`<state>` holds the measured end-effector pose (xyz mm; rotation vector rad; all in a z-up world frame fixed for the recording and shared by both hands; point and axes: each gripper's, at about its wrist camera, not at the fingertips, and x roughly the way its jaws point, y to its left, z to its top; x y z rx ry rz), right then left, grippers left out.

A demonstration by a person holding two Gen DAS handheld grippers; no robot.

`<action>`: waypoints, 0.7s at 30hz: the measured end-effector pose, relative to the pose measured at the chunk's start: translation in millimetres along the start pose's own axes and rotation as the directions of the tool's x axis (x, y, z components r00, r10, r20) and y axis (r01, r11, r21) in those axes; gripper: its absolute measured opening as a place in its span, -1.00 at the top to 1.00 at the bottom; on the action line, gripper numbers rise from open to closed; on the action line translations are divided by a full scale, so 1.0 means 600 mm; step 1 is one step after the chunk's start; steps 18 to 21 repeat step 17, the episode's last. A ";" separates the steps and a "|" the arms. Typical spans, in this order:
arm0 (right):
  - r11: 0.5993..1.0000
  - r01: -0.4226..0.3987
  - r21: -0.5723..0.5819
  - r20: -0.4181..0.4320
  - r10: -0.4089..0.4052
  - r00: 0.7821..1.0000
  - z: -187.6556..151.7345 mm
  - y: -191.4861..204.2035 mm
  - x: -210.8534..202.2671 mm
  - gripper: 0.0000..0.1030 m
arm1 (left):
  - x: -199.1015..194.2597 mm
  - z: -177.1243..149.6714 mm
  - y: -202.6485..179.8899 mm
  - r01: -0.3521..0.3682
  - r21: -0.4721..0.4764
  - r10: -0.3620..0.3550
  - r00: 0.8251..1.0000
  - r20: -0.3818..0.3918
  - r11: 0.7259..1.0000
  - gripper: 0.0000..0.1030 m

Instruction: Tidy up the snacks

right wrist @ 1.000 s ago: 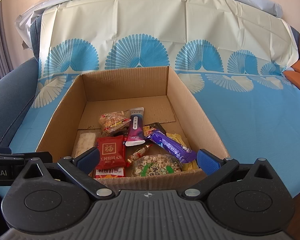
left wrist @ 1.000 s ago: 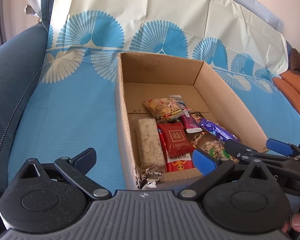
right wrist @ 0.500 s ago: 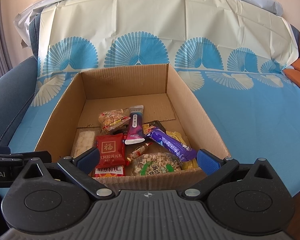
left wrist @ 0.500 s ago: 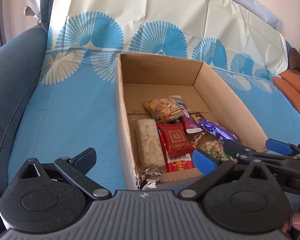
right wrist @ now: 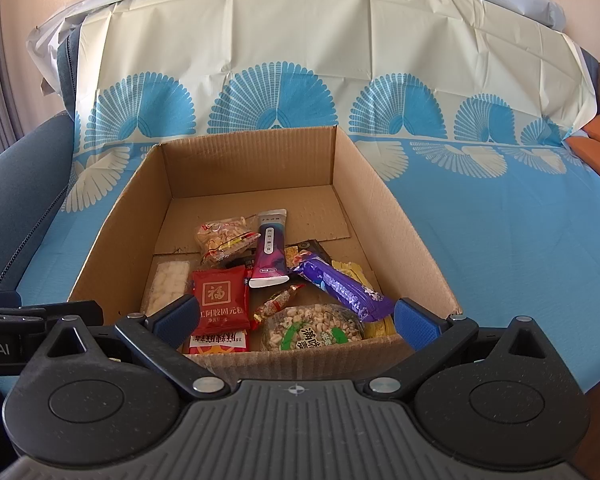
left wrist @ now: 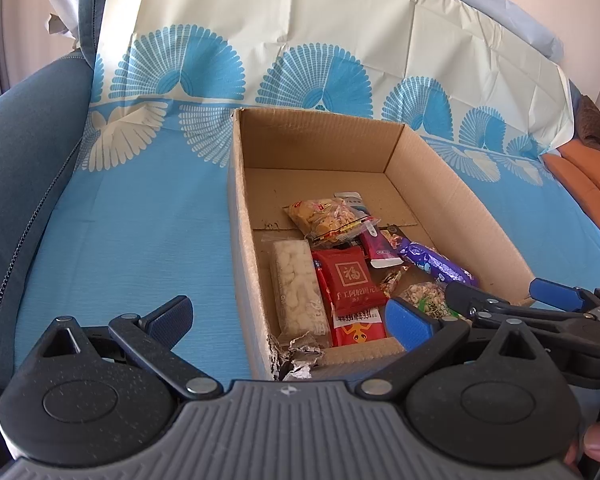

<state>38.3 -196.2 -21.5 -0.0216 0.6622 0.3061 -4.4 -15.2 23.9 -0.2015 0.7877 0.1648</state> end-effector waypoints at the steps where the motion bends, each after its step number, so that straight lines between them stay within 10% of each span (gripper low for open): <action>1: 1.000 0.000 0.000 0.000 0.000 1.000 0.000 0.000 0.000 -0.99 | 0.000 0.000 0.000 0.001 0.000 -0.001 1.000 0.001 1.000 -0.99; 21: 0.999 0.035 0.027 0.028 -0.036 0.999 0.000 -0.011 -0.025 -0.99 | -0.012 0.000 -0.011 0.045 0.037 -0.047 0.997 0.063 0.998 -0.99</action>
